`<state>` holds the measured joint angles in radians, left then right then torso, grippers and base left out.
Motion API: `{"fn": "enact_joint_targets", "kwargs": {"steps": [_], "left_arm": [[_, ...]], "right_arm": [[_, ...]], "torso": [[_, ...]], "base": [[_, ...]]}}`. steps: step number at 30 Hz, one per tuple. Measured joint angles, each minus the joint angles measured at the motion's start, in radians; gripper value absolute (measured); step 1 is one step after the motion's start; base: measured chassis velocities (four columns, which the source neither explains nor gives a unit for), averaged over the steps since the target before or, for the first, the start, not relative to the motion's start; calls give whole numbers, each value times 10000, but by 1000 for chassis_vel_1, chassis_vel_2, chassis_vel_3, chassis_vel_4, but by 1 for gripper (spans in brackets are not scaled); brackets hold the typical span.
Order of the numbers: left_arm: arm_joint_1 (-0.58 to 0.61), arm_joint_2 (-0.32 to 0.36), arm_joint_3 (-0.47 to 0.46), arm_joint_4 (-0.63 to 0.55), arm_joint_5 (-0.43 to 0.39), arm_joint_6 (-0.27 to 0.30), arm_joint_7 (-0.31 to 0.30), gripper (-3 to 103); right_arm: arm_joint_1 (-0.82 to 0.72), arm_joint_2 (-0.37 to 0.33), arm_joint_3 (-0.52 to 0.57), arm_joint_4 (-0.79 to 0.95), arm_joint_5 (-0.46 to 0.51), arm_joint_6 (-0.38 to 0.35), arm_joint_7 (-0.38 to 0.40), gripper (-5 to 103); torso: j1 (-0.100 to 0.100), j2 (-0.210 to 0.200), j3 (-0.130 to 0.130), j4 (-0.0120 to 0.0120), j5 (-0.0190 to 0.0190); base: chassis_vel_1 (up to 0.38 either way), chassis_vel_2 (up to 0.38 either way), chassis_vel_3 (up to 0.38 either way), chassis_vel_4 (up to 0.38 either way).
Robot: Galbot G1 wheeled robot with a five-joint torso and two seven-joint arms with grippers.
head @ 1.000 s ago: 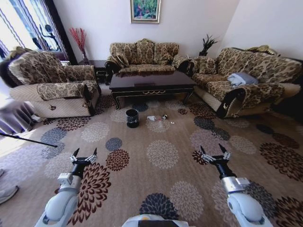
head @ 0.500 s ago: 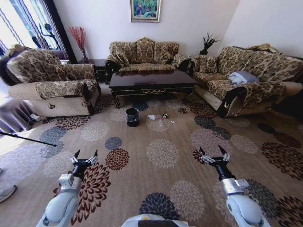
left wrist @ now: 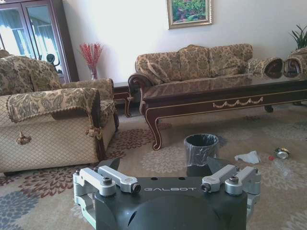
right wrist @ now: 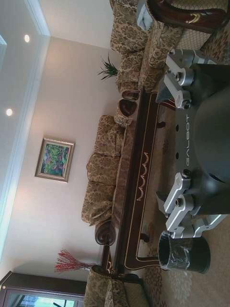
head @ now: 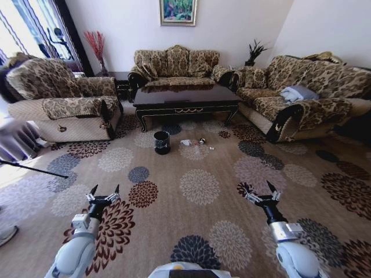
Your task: Move to the front of the table and pick up the trash from the floor, then place it into the trash bin.
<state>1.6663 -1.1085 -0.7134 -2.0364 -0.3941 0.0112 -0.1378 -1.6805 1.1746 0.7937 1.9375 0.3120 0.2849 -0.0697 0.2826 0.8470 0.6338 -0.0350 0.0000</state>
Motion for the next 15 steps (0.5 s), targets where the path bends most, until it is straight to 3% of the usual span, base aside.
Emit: {"fn": "enact_joint_targets", "kwargs": {"steps": [15], "left_arm": [[-26, -101, 109, 115, 176, -58, -3, 100]], "right_arm": [[58, -5, -121, -101, 102, -14, -19, 100]], "torso": [[-292, -694, -403, 0, 0]], "base": [[0, 0, 0, 0]]}}
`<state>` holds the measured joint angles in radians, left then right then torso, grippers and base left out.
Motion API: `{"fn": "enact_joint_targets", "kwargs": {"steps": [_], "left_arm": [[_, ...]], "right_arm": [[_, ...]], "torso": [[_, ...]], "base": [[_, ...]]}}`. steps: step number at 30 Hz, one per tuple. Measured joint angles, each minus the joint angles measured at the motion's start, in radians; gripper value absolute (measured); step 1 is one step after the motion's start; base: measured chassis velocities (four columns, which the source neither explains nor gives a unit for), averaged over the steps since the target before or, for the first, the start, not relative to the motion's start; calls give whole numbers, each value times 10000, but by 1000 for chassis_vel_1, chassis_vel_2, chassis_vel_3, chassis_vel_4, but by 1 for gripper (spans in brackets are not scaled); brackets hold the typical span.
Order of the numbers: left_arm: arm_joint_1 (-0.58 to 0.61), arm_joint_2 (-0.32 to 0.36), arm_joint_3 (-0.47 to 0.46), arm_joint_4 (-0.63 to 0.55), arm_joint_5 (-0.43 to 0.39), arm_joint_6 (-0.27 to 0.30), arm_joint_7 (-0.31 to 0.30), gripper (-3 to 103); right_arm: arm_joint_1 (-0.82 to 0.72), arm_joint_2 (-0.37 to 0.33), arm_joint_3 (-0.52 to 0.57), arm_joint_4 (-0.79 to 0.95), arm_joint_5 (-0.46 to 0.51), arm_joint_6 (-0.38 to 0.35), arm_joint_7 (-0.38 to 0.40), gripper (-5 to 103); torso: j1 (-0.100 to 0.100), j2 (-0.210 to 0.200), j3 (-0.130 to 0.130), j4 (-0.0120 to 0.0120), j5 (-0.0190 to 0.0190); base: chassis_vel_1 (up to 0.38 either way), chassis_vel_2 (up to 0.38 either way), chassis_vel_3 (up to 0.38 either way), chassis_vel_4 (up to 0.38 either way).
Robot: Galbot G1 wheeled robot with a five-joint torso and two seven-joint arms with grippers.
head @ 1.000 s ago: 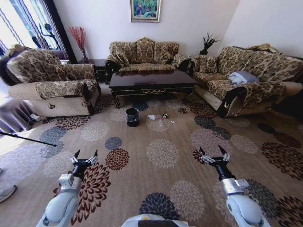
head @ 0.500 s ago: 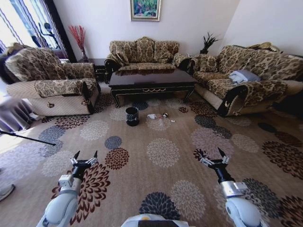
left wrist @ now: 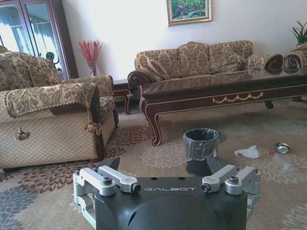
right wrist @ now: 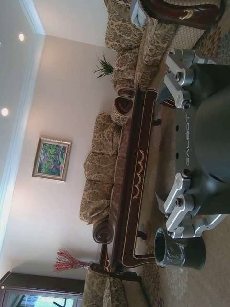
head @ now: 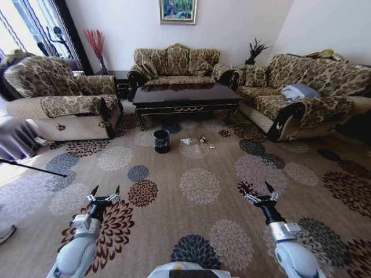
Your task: Move to the front of the table and pick up the trash from the floor, then place it into the trash bin.
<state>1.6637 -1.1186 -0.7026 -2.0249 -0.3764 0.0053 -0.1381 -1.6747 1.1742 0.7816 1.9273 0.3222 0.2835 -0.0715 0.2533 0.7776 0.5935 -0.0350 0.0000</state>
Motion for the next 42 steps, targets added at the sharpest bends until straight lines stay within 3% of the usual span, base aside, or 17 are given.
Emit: {"fn": "enact_joint_targets", "kwargs": {"steps": [42], "left_arm": [[96, -110, 186, 40, 72, -50, 21, 100]], "right_arm": [[-208, 159, -27, 12, -233, 120, -30, 100]], "torso": [[-738, -1806, -1067, 0, 0]], "base": [[0, 0, 0, 0]]}}
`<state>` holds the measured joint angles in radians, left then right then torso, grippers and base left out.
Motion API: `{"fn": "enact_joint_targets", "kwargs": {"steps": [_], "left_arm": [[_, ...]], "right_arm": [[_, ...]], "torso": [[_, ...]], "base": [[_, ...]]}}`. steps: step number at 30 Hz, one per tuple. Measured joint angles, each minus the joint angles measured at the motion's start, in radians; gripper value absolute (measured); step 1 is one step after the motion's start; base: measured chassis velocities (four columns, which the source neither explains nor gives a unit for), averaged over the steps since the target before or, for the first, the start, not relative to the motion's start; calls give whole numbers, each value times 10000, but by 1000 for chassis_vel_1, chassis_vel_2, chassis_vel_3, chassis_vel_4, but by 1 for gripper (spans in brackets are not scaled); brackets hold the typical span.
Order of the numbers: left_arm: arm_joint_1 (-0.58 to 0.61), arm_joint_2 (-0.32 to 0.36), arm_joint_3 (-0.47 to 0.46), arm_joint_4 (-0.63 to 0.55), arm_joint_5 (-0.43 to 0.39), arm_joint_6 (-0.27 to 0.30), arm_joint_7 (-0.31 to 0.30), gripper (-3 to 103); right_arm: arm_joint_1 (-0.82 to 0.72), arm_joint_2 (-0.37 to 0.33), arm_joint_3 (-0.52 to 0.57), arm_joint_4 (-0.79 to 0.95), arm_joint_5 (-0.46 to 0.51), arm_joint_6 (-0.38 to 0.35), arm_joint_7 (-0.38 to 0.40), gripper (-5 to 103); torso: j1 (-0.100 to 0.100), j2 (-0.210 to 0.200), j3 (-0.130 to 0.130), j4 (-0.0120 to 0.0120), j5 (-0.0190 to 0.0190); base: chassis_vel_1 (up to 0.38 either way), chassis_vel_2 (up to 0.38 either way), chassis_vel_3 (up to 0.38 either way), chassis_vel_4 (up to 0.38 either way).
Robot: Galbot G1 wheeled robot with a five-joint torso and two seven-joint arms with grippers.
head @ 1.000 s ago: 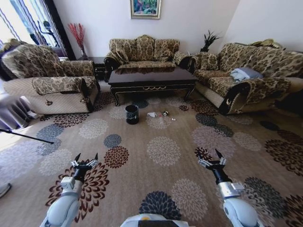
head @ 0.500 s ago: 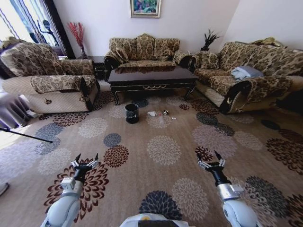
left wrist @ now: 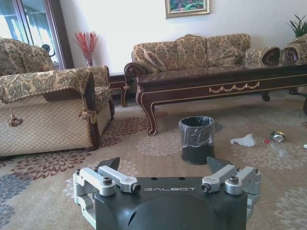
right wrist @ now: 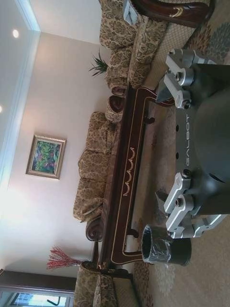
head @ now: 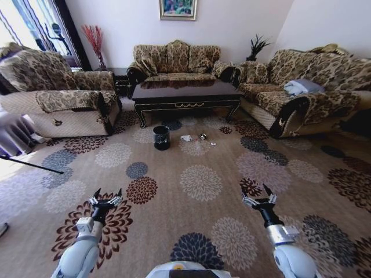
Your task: Move to the front of the table and pick up the trash from the floor, then place it into the trash bin.
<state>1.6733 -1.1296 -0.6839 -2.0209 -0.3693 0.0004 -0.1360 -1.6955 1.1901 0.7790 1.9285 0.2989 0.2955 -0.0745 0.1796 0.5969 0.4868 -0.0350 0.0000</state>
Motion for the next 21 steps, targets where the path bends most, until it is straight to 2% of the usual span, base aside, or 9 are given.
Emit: {"fn": "enact_joint_targets", "kwargs": {"steps": [21], "left_arm": [[134, -139, -81, 1, 79, -42, -8, 100]], "right_arm": [[-103, 247, -157, 85, -98, 51, -21, 100]], "torso": [[-341, -878, -538, 0, 0]], "base": [[0, 0, 0, 0]]}}
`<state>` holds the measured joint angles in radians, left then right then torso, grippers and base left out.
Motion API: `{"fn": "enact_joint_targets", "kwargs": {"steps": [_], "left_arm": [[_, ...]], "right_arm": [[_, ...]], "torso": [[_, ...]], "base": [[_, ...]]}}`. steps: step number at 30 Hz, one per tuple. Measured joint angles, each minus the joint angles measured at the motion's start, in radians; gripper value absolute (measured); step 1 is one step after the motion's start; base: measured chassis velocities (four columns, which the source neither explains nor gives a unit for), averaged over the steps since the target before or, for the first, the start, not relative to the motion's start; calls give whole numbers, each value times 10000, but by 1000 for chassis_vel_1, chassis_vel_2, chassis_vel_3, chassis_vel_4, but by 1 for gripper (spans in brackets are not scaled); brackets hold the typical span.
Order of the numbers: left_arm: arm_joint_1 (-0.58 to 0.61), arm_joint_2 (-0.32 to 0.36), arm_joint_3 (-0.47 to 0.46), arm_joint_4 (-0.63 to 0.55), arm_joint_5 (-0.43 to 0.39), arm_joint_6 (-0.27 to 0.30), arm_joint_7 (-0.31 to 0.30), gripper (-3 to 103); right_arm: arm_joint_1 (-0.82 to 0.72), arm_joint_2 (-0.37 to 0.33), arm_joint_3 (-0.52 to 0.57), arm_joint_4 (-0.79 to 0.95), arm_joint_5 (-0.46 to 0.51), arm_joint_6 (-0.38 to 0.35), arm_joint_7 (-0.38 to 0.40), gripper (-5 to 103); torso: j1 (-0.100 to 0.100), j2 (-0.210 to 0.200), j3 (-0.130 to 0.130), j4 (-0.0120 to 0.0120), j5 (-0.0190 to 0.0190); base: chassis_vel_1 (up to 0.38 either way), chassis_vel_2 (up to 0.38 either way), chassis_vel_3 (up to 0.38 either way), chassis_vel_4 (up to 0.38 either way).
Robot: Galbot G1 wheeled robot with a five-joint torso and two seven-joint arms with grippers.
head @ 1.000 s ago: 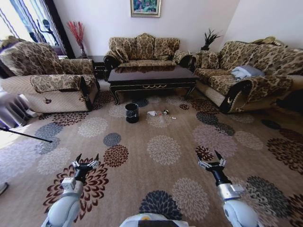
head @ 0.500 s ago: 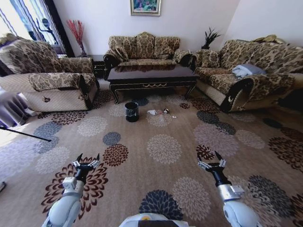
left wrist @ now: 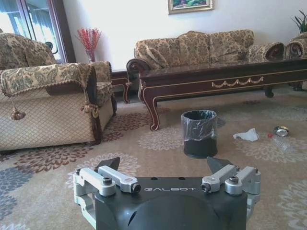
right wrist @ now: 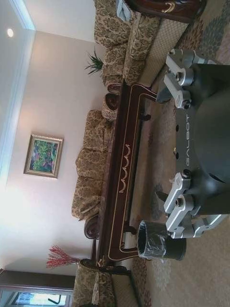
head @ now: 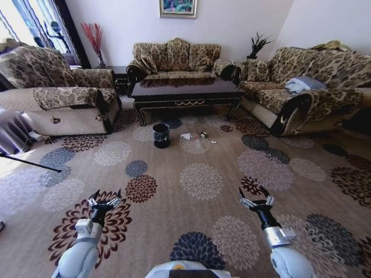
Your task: Move to the front of the table and pick up the trash from the floor, then place it into the trash bin.
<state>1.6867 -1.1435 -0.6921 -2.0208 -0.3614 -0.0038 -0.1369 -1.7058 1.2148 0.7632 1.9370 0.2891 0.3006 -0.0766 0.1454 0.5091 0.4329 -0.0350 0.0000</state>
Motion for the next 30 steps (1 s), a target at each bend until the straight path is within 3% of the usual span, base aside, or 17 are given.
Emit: {"fn": "enact_joint_targets", "kwargs": {"steps": [21, 30], "left_arm": [[28, -319, 89, -70, 309, 321, -218, 100], [-224, -271, 140, 388, 482, 203, -203, 100]], "right_arm": [[163, 160, -290, -132, -113, 48, 35, 100], [335, 183, -506, -542, -358, 47, 36, 100]], "torso": [[-332, -856, -519, 2, 0], [-462, -1209, -742, -2, 1]], "base": [[0, 0, 0, 0], [0, 0, 0, 0]]}}
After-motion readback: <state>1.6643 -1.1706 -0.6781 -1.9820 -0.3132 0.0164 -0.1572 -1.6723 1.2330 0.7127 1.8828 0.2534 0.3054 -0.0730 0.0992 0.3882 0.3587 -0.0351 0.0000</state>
